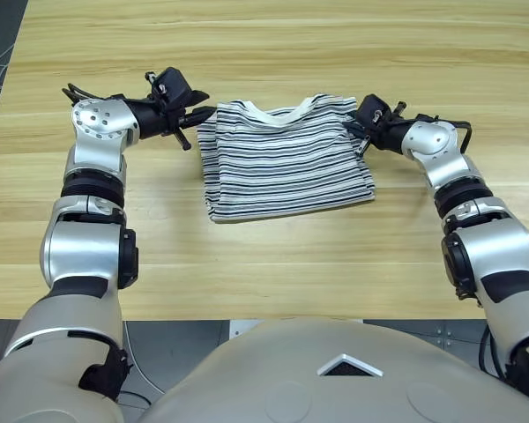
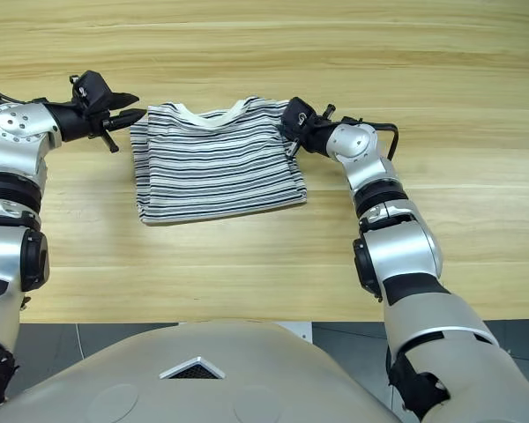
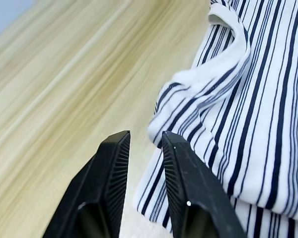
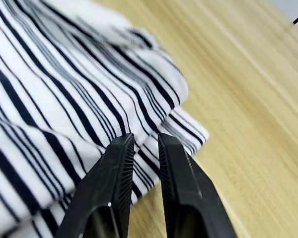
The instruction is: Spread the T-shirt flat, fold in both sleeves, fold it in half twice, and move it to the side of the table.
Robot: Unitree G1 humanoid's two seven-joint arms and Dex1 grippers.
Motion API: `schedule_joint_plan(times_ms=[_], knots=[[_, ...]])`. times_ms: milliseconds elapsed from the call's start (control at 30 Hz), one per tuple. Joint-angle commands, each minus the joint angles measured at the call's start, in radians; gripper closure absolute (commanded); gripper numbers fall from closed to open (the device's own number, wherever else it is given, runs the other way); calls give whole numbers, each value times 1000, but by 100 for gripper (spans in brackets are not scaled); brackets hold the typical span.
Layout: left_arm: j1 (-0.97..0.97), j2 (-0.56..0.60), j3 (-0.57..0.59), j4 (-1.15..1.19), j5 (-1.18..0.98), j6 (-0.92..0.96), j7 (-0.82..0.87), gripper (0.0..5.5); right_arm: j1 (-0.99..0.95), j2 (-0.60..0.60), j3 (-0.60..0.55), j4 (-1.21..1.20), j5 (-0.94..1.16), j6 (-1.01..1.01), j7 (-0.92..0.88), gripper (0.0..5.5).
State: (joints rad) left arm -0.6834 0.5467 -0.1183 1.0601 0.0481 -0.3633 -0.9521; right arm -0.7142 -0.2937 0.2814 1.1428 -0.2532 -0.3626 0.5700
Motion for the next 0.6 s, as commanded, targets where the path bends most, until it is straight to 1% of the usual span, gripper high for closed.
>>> schedule_joint_plan(times_ms=[33, 100, 133, 167, 233, 300, 400, 467, 533, 600], knots=[[15, 2, 18, -62, -18, -16, -18, 431, -6, -56, 77, 1, -118, 3, -58, 462], [41, 9, 23, -110, -25, -19, -20, 431, 24, -108, 127, -53, -180, -23, -46, 462], [51, 11, 25, -134, -30, -15, -21, 431, 58, -143, 137, -115, -186, -33, -8, 462], [58, 14, 26, -157, -34, -10, -21, 431, 101, -181, 137, -195, -177, -34, 40, 462], [73, 18, 29, -205, -42, 4, -22, 431, 226, -279, 119, -443, -123, 7, 164, 462], [88, 20, 30, -249, -47, 19, -22, 431, 363, -377, 89, -724, -57, 103, 282, 462], [106, 20, 29, -291, -47, 30, -20, 431, 573, -556, 58, -1211, 110, 343, 517, 462], [116, 20, 33, -304, -50, 36, -17, 431, 650, -656, 61, -1449, 243, 471, 644, 462], [119, 15, 33, -303, -48, 35, -9, 431, 674, -665, 70, -1606, 407, 586, 698, 462], [117, 9, 30, -302, -46, 35, -7, 431, 677, -606, 86, -1674, 540, 685, 703, 462]])
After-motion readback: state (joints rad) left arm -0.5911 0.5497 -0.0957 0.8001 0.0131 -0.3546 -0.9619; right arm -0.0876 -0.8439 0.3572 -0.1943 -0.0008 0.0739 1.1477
